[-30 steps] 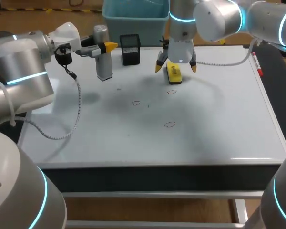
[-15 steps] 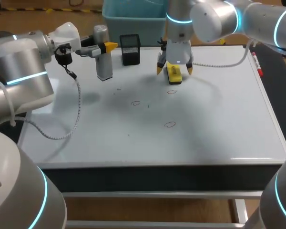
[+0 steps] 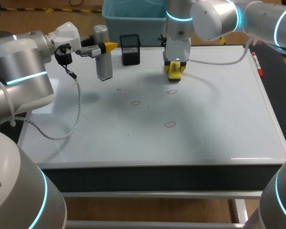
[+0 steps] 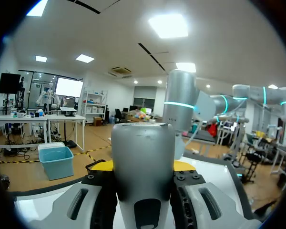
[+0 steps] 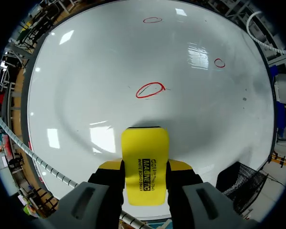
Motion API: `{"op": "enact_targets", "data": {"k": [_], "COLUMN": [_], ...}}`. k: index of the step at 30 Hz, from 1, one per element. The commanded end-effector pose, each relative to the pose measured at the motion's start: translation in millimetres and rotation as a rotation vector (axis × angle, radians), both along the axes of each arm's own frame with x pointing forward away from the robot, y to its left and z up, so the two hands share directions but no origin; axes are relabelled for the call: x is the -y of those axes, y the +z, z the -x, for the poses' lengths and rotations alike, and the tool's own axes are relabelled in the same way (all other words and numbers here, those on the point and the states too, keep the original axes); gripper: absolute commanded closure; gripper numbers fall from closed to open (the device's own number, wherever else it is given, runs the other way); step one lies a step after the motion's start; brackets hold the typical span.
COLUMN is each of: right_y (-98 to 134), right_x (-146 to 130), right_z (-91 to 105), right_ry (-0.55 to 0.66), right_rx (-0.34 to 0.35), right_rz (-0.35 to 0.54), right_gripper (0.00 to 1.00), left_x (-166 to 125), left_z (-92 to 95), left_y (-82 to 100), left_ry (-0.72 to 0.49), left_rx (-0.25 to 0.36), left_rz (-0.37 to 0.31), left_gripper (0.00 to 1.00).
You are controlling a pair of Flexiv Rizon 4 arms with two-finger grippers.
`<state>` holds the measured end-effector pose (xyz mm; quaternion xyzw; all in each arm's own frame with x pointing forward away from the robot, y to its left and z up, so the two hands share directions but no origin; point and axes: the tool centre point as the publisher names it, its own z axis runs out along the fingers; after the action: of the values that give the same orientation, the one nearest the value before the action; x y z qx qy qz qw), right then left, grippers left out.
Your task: Pick up the inspection probe, press it on each red-marked spot on the whiteboard one by one, put down the probe, pick up the eraser, and wipe off all the red marks.
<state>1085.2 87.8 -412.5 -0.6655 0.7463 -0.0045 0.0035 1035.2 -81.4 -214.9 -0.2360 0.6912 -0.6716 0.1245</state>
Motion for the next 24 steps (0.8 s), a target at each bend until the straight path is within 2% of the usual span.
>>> {"op": "enact_targets", "data": {"k": [1, 10, 17, 24], "right_y": [24.9, 40.2, 38.0, 36.8], "right_x": [17.8, 72.8, 118.7, 160.5], "right_z": [6.0, 8.8, 22.2, 36.9], "right_ry": [-0.020, -0.134, -0.221, -0.337], "right_rx": [0.013, 0.015, -0.007, -0.009], "right_rz": [-0.008, 0.015, 0.034, 0.005], "right_gripper": [1.00, 1.00, 1.00, 1.00], "left_x": [0.6, 0.6, 0.6, 0.6], "left_z": [0.1, 0.1, 0.1, 0.1], "left_y": [0.5, 0.5, 0.5, 0.5], "left_ry": [0.003, 0.003, 0.003, 0.003], "left_rx": [0.002, 0.002, 0.002, 0.002], "left_rz": [0.001, 0.001, 0.001, 0.001], "left_gripper": [1.00, 1.00, 1.00, 1.00]}}
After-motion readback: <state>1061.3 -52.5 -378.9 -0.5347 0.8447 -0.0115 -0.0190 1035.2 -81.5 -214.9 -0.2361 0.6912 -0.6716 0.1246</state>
